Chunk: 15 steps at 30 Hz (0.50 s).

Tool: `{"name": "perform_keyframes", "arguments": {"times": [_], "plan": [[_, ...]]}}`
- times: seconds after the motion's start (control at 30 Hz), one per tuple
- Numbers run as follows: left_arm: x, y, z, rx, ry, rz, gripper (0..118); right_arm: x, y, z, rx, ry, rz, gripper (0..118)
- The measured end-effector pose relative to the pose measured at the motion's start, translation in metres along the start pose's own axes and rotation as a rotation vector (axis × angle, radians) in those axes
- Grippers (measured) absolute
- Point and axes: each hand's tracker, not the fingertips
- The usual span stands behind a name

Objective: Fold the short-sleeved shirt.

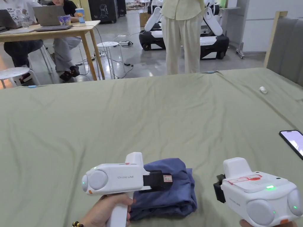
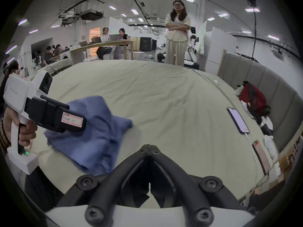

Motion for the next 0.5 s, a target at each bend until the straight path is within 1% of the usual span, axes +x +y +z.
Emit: {"name": "perform_keyframes", "arguments": {"times": [0.07, 0.17, 0.2, 0.27, 0.37, 0.43, 0.47, 0.5], "plan": [[-0.008, 0.003, 0.026, 0.063, 0.022, 0.028, 0, -0.019, 0.012, -0.005, 0.027, 0.083, 0.007, 0], [-0.033, 0.004, 0.067, 0.132, 0.085, 0.07, 0, -0.041, 0.03, -0.014, 0.037, 0.285, -0.076, 0], [-0.039, 0.003, 0.078, 0.142, 0.105, 0.084, 0, -0.048, 0.032, -0.021, 0.026, 0.317, -0.087, 0], [-0.055, -0.001, 0.101, 0.152, 0.132, 0.095, 0, -0.061, 0.035, -0.041, -0.004, 0.324, -0.075, 0], [-0.063, -0.011, 0.123, 0.163, 0.17, 0.104, 0, -0.07, 0.028, -0.066, -0.075, 0.267, -0.052, 0], [-0.068, -0.016, 0.131, 0.17, 0.171, 0.122, 0, -0.068, 0.02, -0.071, -0.083, 0.253, -0.05, 0], [-0.07, -0.018, 0.132, 0.175, 0.168, 0.134, 5, -0.065, 0.017, -0.075, -0.087, 0.252, -0.057, 0], [-0.063, -0.021, 0.131, 0.176, 0.168, 0.14, 26, -0.062, 0.015, -0.075, -0.087, 0.253, -0.076, 0]]}}
